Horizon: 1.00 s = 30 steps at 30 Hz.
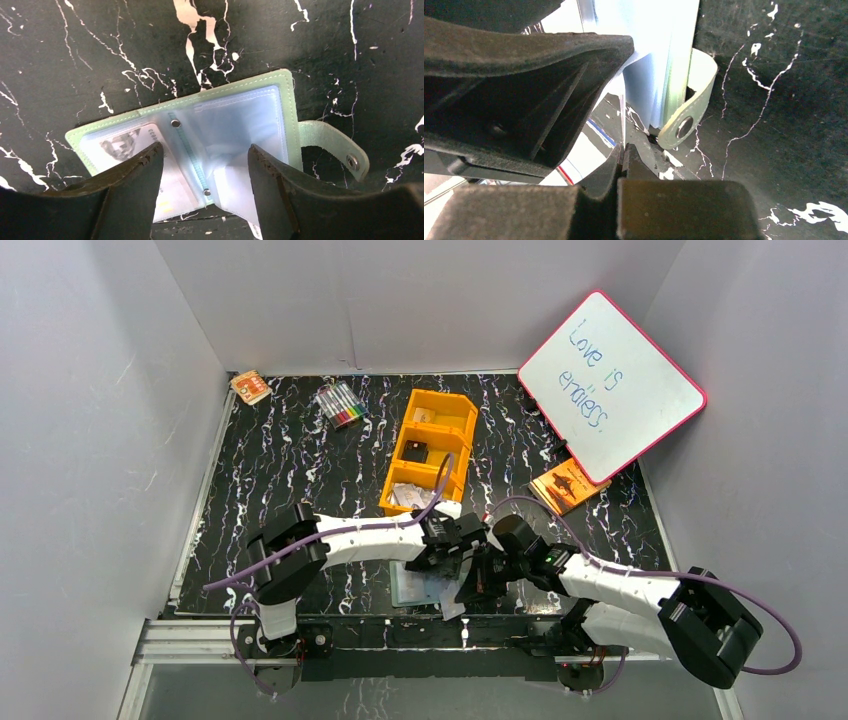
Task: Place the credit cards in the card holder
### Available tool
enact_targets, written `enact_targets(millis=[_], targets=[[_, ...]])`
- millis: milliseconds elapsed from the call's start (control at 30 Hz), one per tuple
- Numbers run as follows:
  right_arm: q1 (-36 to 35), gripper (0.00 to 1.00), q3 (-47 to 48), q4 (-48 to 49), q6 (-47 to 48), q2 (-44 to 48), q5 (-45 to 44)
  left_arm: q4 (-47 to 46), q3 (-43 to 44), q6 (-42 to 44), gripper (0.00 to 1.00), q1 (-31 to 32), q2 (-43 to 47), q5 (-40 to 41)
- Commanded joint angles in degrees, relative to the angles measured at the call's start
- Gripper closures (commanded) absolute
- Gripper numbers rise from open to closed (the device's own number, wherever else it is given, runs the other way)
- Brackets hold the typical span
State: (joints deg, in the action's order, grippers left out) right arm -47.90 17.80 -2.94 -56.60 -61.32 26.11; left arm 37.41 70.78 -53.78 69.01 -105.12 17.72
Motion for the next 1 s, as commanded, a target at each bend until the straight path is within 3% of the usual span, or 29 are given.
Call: enact_targets(millis=[0, 300, 667, 967], targets=[[0.3, 1.00, 3.3, 1.4, 1.1, 0.3, -0.8, 4.8, 2.1, 0.5, 0.38, 0.2, 5.0, 0.8], [0.2, 1.00, 5.6, 2.1, 1.5, -1.4, -0.4, 6.4, 1.3, -2.0, 0.34, 0.2, 12.5, 1.8], [-0.2, 1.00, 9.1, 5.3, 2.9, -5.6, 1.6, 1.8, -10.3, -9.2, 0.35, 0.2, 25.0, 4.7], [-1.7, 1.00, 12.3, 9.3, 3.4, -13.2, 2.5, -0.3, -15.8, -11.7, 0.38, 0.2, 29.7, 5.9]])
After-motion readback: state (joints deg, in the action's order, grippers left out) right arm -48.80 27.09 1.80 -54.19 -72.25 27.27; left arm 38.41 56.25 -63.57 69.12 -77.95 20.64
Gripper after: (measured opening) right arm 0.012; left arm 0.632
